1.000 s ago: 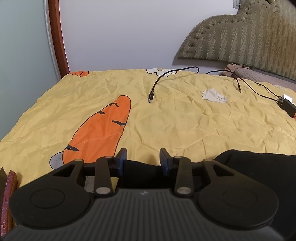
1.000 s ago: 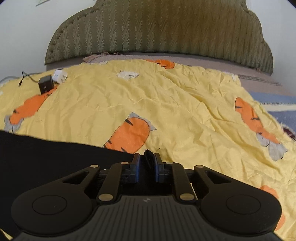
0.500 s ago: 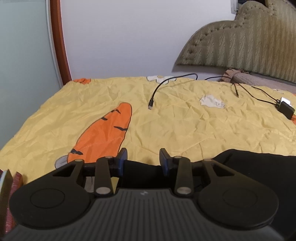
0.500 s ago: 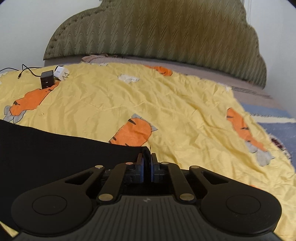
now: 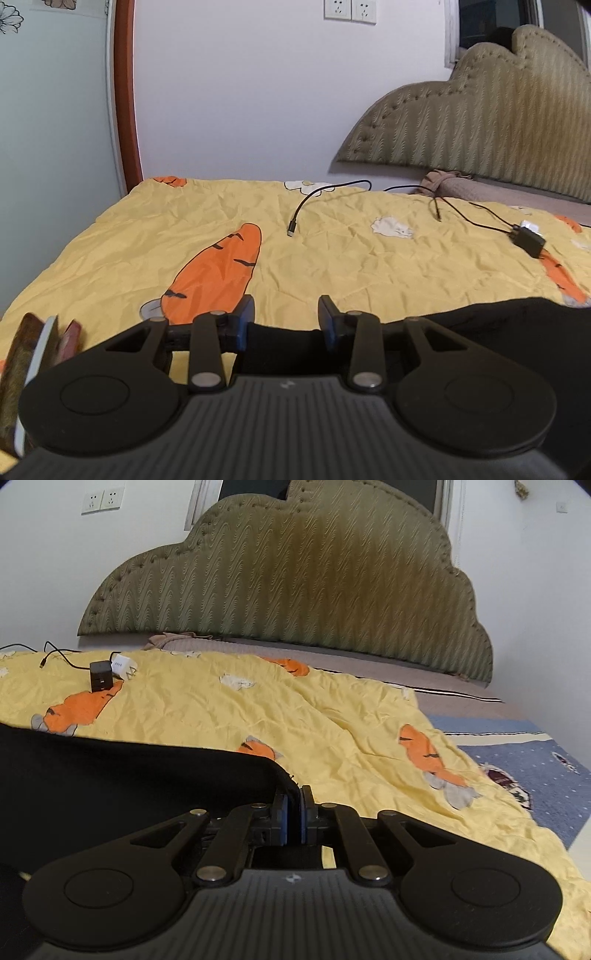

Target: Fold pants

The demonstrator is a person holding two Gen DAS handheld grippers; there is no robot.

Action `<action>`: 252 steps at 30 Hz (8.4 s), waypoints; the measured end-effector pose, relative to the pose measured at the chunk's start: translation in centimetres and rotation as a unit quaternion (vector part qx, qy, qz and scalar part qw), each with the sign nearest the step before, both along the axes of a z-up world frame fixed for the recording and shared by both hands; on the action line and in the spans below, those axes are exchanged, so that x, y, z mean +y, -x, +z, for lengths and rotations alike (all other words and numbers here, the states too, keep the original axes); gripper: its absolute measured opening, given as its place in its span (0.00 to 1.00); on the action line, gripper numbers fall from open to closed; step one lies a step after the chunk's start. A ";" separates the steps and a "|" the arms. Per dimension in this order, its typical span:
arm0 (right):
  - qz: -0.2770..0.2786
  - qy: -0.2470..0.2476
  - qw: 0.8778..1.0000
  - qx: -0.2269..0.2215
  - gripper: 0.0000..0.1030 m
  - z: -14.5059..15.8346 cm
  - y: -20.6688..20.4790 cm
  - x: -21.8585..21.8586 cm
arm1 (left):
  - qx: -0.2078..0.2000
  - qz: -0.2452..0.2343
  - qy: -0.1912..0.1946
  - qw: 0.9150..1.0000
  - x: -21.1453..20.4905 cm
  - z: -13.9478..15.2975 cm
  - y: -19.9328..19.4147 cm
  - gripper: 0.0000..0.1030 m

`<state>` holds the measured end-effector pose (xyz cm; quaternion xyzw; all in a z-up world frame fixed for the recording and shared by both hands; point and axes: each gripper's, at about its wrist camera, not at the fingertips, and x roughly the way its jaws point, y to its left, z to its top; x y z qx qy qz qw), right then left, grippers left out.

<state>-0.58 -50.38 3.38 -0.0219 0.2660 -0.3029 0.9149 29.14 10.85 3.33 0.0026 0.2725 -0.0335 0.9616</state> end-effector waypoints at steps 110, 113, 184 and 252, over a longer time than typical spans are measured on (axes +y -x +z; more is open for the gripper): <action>-0.048 -0.409 0.889 -0.199 0.73 -5.7 1.5 -6.9 | 0.049 0.049 -0.024 0.997 2.2 -2.7 1.3 0.98; -0.054 -0.387 0.901 -0.190 0.73 -5.5 0.4 -6.5 | 0.051 0.055 -0.021 0.997 2.3 -2.6 1.2 0.99; 0.050 -0.162 0.985 0.015 0.75 -4.9 -8.2 -7.2 | 0.064 -0.060 -0.097 0.991 -1.8 -5.4 -8.9 0.28; 0.058 0.061 0.987 0.139 0.06 -2.8 -1.6 3.2 | 0.033 -0.042 -0.014 0.998 2.6 -1.1 5.3 0.00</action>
